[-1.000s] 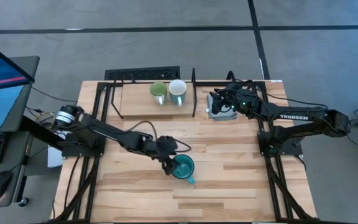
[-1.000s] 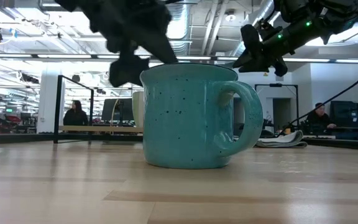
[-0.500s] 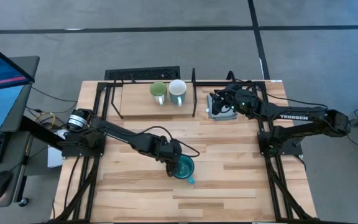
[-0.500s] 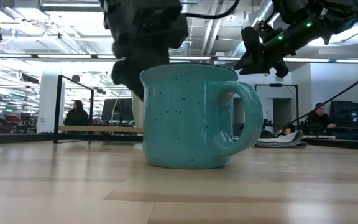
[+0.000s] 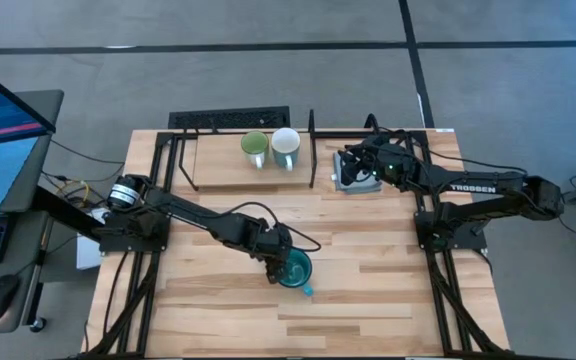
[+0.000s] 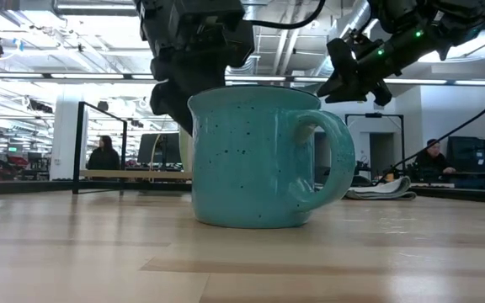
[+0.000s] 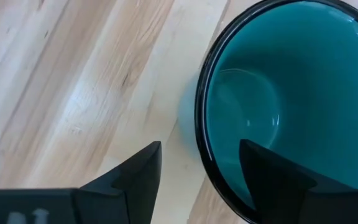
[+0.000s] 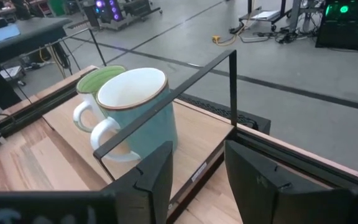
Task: Stack small to large cups/mugs on shelf
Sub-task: Put the blue mug on the shelf
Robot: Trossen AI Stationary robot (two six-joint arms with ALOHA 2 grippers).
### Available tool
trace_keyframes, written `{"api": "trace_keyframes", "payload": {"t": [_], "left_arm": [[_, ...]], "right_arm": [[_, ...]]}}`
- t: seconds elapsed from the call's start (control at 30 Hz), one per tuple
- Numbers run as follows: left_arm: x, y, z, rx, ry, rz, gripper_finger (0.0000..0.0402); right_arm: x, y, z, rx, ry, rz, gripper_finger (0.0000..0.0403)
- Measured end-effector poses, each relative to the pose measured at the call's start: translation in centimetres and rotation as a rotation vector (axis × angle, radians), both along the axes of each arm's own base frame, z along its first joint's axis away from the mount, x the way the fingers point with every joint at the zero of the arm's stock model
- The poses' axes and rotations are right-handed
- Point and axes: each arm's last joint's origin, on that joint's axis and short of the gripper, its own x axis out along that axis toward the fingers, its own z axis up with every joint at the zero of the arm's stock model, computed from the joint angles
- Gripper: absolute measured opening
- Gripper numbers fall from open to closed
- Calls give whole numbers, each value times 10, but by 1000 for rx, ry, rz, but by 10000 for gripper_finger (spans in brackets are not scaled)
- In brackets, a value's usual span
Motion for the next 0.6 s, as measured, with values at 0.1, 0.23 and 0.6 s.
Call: {"api": "trace_keyframes", "payload": {"t": [0.1,0.23,0.6], "left_arm": [[0,2,0,-5,1,13,206],[1,7,0,-16,4,26,206],[11,10,-27,-116,89,28,156]], "right_arm": [[0,0,0,0,0,0,166],[0,0,0,0,0,0,166],[0,0,0,-1,2,0,166]]}}
